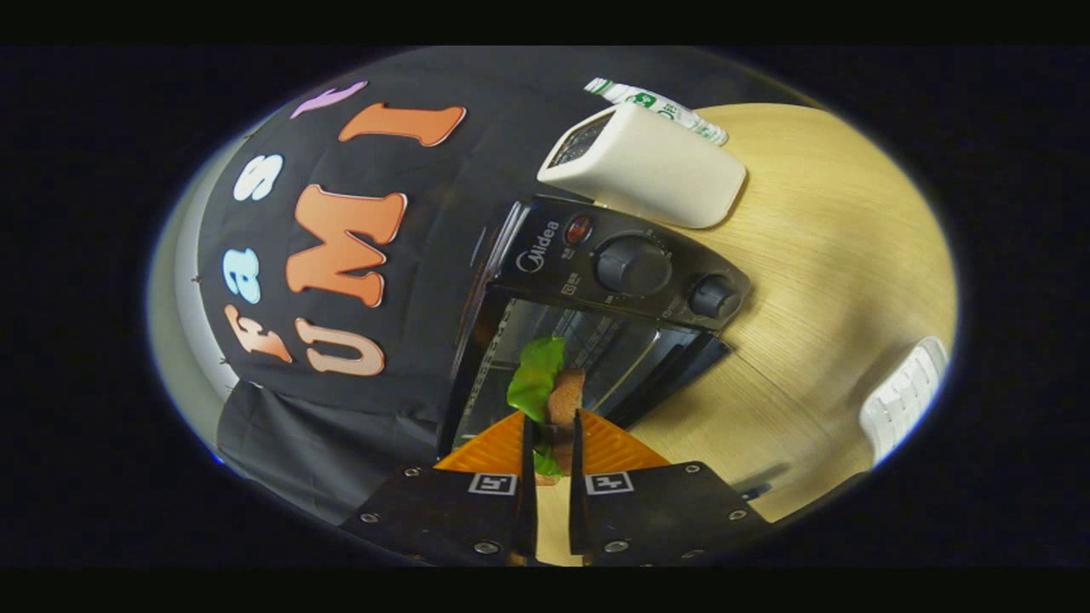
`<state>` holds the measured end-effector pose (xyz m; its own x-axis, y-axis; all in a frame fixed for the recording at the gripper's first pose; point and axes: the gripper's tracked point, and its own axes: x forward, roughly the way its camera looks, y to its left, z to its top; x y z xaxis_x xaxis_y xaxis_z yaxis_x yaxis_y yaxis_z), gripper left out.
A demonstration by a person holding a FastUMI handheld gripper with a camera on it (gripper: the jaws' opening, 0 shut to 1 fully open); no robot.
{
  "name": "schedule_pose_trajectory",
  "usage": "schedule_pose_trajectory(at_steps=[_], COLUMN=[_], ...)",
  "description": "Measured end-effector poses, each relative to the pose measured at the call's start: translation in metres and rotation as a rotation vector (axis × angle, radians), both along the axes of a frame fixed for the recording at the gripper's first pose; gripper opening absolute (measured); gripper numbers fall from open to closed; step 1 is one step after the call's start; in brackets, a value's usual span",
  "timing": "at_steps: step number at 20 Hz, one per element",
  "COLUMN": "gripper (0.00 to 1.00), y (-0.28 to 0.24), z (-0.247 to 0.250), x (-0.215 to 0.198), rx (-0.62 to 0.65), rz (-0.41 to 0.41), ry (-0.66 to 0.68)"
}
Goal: Open the toaster oven, put the food inside, and close the toaster oven door.
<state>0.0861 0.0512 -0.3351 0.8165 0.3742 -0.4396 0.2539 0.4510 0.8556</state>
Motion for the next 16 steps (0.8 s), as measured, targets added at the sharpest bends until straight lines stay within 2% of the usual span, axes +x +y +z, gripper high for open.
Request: schedule_pose_trajectory(at_steps=[3,9,10,15,16], gripper=[0.15,0.15,0.22,0.45,0.6], y=[0.011,0.029,0.03,0.024,0.025], z=[0.003,-0.02,-0.023,-0.026,-0.027], x=[0.031,0.053,0.054,0.04,0.032], rx=[0.094,0.064,0.053,-0.044,-0.059], rz=[-0.11,-0.176,-0.181,-0.184,-0.175], ry=[-0.036,-0.003,0.005,0.034,0.051])
